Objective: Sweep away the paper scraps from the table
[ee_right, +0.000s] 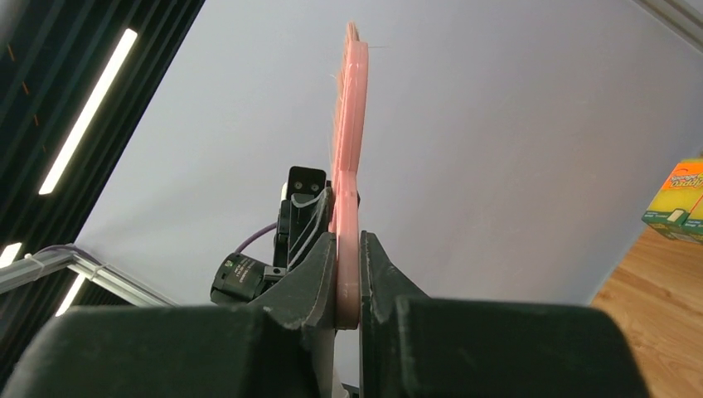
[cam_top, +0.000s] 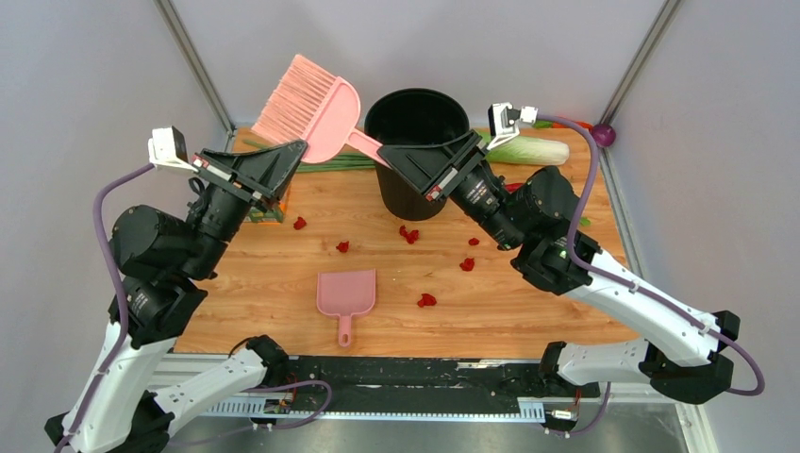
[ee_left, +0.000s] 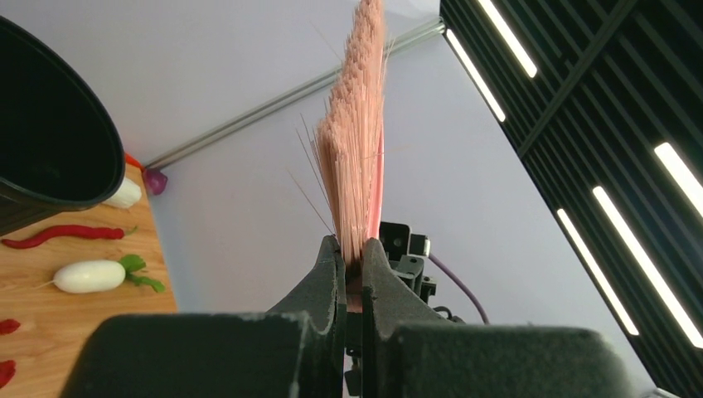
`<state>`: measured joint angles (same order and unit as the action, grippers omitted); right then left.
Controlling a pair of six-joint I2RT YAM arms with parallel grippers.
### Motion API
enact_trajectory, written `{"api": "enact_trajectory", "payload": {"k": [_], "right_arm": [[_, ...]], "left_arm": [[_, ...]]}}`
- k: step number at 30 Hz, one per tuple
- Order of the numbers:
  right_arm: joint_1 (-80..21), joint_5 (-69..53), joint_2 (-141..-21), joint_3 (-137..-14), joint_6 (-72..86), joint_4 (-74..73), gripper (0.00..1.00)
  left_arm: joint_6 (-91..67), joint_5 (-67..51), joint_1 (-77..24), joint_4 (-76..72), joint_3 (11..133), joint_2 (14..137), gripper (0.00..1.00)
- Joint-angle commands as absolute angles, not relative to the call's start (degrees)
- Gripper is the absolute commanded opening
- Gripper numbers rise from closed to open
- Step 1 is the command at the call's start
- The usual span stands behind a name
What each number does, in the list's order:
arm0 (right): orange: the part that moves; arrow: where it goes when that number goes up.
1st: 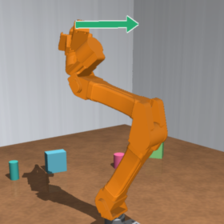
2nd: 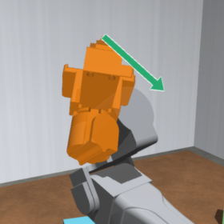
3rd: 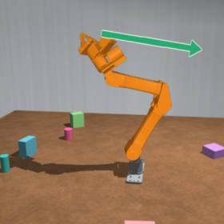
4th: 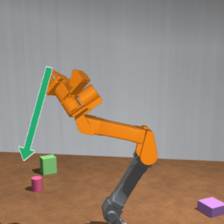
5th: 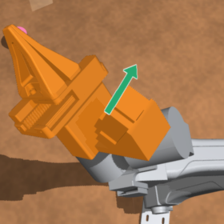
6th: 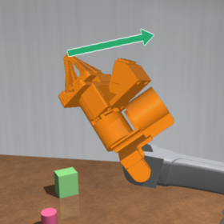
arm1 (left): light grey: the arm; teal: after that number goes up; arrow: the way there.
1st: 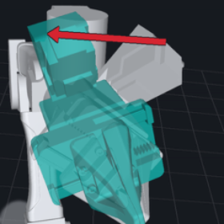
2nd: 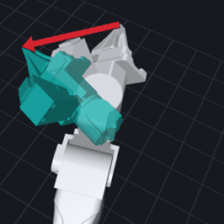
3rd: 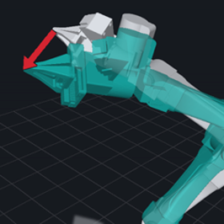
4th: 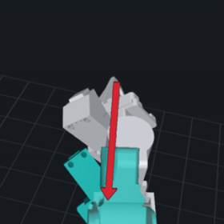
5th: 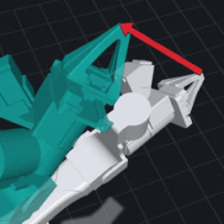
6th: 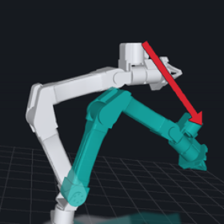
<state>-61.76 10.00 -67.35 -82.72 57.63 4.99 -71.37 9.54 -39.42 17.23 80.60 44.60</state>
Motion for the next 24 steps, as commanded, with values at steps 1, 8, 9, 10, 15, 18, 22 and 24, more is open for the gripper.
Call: {"api": "enact_trajectory", "payload": {"k": [1,8,9,10,15,18,22,24], "right_arm": [[-61.96,7.91,-66.27,-81.74,58.8,7.38,0.0],[-61.96,12.64,-63.11,-80.68,57.66,3.18,0.0],[-61.96,13.87,-62.5,-80.94,57.05,1.16,0.0],[-61.96,15.45,-61.79,-81.3,56.34,-1.82,0.0],[-61.96,22.14,-58.8,-85.33,54.14,-15.08,0.0],[-61.96,24.95,-58.27,-88.93,53.53,-23.97,0.0],[-61.96,27.15,-58.62,-93.85,53.0,-37.32,0.0],[-61.96,27.33,-59.06,-95.97,51.86,-42.25,0.0]], "left_arm": [[-68.12,11.42,-39.55,20.73,83.14,44.3,0.01],[-62.41,13.62,-39.55,37.56,90.59,45.96,0.68],[-60.58,14.23,-39.55,40.14,92.36,47.18,0.68],[-59.69,14.41,-39.55,45.91,95.59,47.81,0.68],[-53.62,15.99,-39.55,61.94,101.86,50.88,0.7],[-49.85,16.43,-39.55,71.77,102.13,51.68,0.71],[-45.98,15.12,-39.55,81.97,98.89,54.05,0.72],[-44.92,14.07,-39.55,84.71,95.2,54.4,0.72]]}}
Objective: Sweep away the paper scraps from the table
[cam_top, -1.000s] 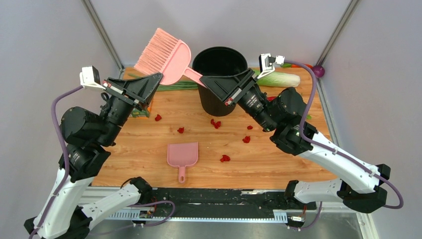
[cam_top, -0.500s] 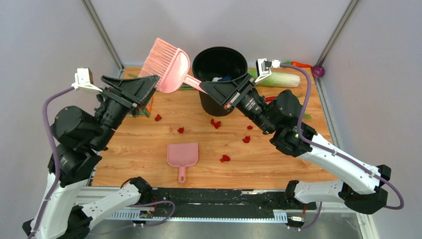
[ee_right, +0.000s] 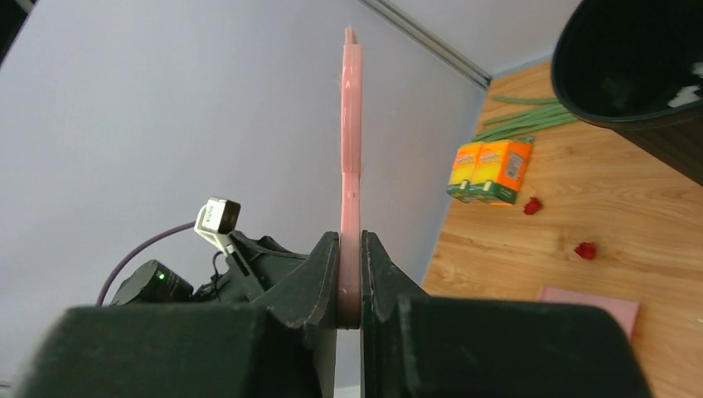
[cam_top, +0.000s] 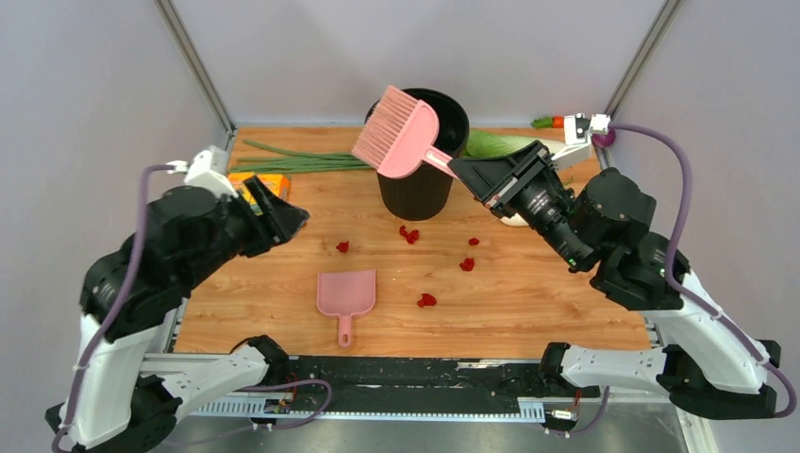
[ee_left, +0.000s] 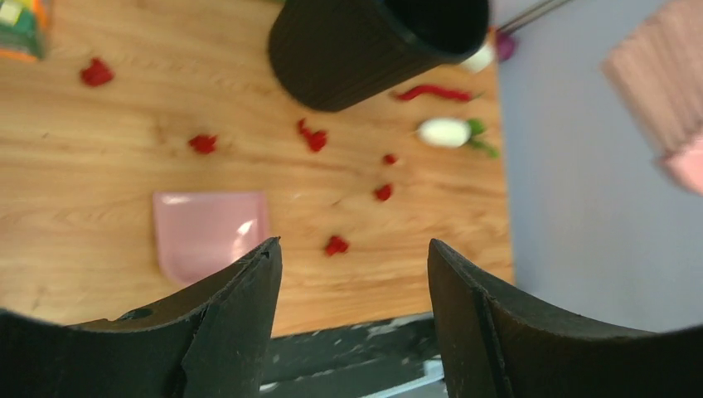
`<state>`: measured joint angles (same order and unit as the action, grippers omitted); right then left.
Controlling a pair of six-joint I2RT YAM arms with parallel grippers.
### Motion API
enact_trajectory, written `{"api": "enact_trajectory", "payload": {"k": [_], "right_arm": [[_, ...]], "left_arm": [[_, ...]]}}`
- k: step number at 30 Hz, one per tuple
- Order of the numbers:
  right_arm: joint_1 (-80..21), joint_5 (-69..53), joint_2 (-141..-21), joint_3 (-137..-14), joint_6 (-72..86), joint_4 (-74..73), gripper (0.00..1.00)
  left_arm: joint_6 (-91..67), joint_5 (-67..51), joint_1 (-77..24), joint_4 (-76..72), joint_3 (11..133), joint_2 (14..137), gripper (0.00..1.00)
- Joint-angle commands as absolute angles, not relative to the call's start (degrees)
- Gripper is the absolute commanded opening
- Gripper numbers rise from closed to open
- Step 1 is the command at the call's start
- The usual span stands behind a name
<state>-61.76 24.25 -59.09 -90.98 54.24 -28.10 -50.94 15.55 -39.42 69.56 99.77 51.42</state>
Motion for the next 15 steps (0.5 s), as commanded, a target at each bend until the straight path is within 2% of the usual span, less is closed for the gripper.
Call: {"api": "enact_trajectory", "payload": {"k": [1,9,15], "right_arm": [[-61.88,27.33,-59.15,-96.59,51.51,-44.36,0.0],[-61.88,26.89,-55.63,-92.99,50.71,-48.06,0.0],[-61.88,29.18,-62.56,-103.78,50.72,-67.03,0.0]], "left_arm": [[-44.91,14.06,-39.55,85.68,92.58,54.32,0.72],[-44.56,11.78,-39.55,82.0,76.49,48.78,0.68],[-45.0,8.88,-39.81,82.36,67.87,47.11,0.66]]}}
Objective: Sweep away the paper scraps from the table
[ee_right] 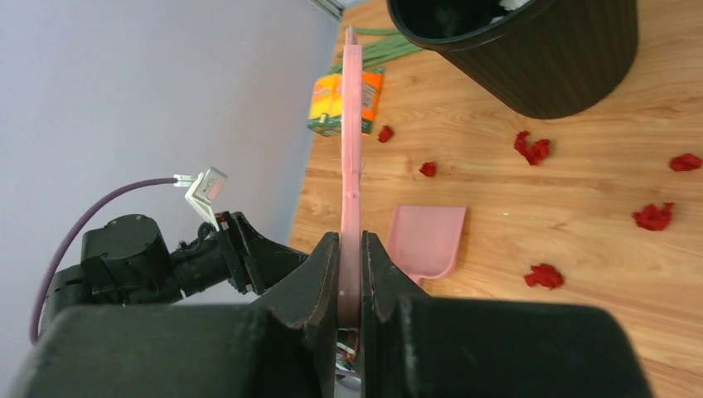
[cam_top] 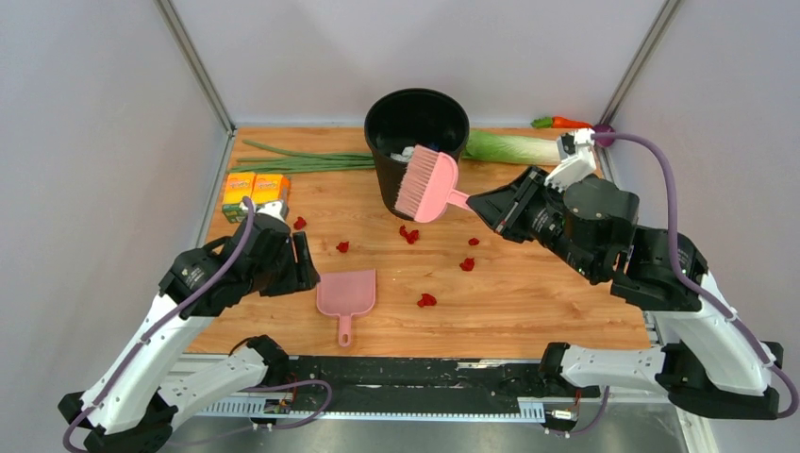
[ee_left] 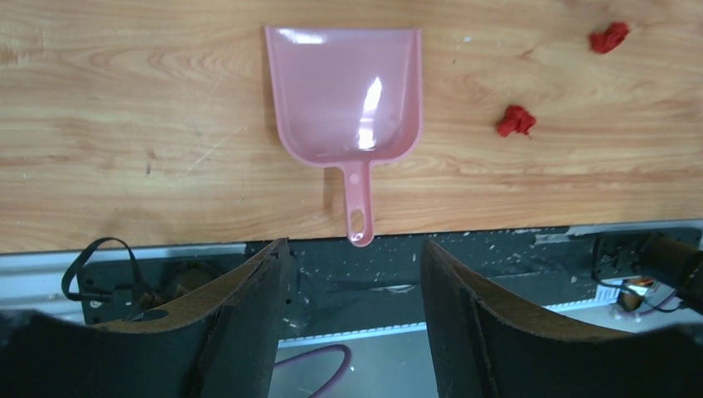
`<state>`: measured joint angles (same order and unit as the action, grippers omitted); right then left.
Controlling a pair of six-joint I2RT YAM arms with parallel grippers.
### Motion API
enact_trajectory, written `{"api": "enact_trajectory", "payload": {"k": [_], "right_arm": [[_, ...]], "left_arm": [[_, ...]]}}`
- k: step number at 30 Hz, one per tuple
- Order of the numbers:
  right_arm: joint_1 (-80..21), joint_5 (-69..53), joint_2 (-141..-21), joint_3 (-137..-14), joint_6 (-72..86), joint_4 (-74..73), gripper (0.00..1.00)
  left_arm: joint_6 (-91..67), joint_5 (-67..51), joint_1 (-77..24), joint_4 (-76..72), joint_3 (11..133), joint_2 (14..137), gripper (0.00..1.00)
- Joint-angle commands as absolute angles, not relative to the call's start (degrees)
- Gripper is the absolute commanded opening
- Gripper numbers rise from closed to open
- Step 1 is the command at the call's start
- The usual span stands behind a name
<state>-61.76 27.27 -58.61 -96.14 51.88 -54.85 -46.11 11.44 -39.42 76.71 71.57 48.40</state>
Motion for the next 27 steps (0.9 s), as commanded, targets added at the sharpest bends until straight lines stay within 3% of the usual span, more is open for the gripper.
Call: {"api": "enact_trajectory", "payload": {"k": [1,7,12,16,27], "right_arm": [[-61.96,29.09,-63.71,-105.54,50.28,-69.76,0.0],[-60.39,26.03,-69.16,-107.06,48.7,-78.57,0.0],[-56.87,21.62,-70.05,-101.87,47.46,-78.4,0.0],[-55.02,20.3,-69.87,-100.81,46.06,-77.52,0.0],[-52.12,19.16,-66.71,-96.6,45.44,-76.73,0.0]], "left_arm": [[-45.0,8.44,-39.99,82.09,67.16,46.5,0.66],[-44.21,7.73,-43.15,79.9,62.58,46.58,0.67],[-46.58,16.86,-57.44,83.75,67.85,54.2,0.66],[-49.92,17.67,-65.98,82.71,67.42,57.04,0.67],[-59.15,17.49,-67.24,67.69,47.21,48.87,0.68]]}}
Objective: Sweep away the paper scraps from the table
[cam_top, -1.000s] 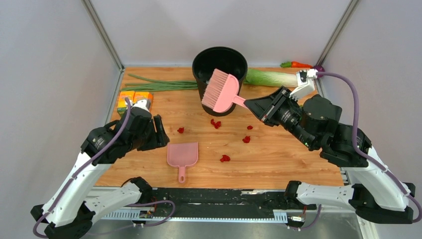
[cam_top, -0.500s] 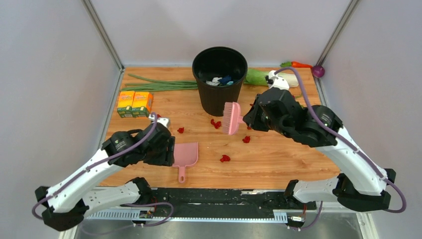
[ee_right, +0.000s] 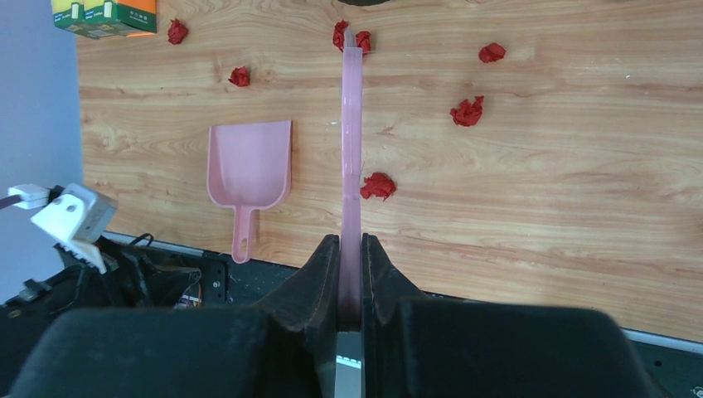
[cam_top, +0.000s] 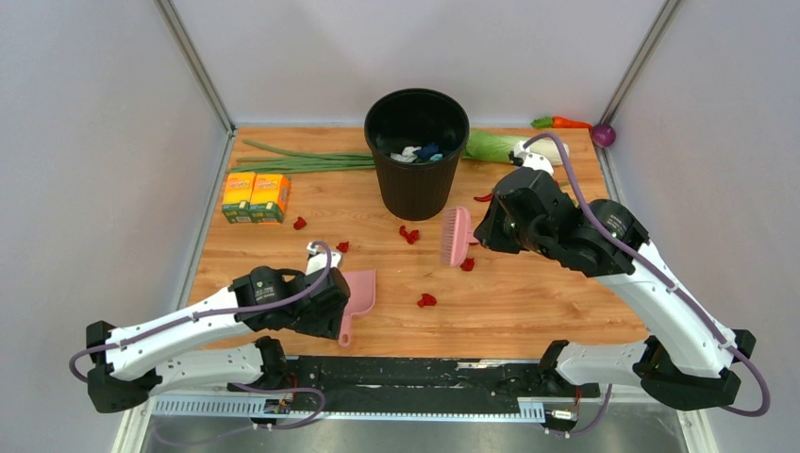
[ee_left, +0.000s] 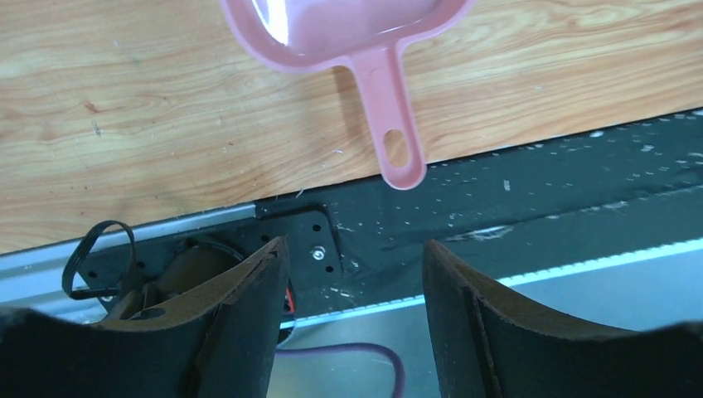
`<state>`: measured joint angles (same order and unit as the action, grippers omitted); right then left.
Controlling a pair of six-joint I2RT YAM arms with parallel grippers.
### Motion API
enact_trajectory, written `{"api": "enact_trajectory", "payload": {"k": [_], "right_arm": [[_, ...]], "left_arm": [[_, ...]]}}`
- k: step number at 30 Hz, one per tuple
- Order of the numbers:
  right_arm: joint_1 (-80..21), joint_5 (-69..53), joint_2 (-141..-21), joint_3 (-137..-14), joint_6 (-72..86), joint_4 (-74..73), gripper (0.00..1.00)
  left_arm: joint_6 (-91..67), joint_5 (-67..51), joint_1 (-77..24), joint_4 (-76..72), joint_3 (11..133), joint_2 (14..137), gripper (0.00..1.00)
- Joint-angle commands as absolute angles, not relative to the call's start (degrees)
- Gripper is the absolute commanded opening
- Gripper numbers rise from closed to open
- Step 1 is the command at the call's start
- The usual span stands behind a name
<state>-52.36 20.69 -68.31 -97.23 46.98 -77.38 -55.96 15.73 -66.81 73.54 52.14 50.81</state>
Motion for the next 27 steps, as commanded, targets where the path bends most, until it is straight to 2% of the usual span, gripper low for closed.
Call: {"api": "enact_trajectory", "payload": {"k": [1,11,19,27], "right_arm": [[-52.12,18.9,-66.8,-96.33,45.18,-76.73,0.0],[-52.12,16.61,-66.53,-94.84,44.38,-76.73,0.0],[-52.12,16.35,-66.88,-94.74,43.86,-76.64,0.0],[-52.12,15.82,-66.97,-95.36,43.24,-76.55,0.0]], "left_arm": [[-58.8,17.4,-67.24,64.8,45.46,48.78,0.68],[-61.26,16.96,-67.24,52.66,37.62,48.34,0.68],[-62.57,17.75,-67.24,52.82,38.32,58.17,0.64],[-62.49,17.5,-67.24,48.35,35.34,59.68,0.63]]}}
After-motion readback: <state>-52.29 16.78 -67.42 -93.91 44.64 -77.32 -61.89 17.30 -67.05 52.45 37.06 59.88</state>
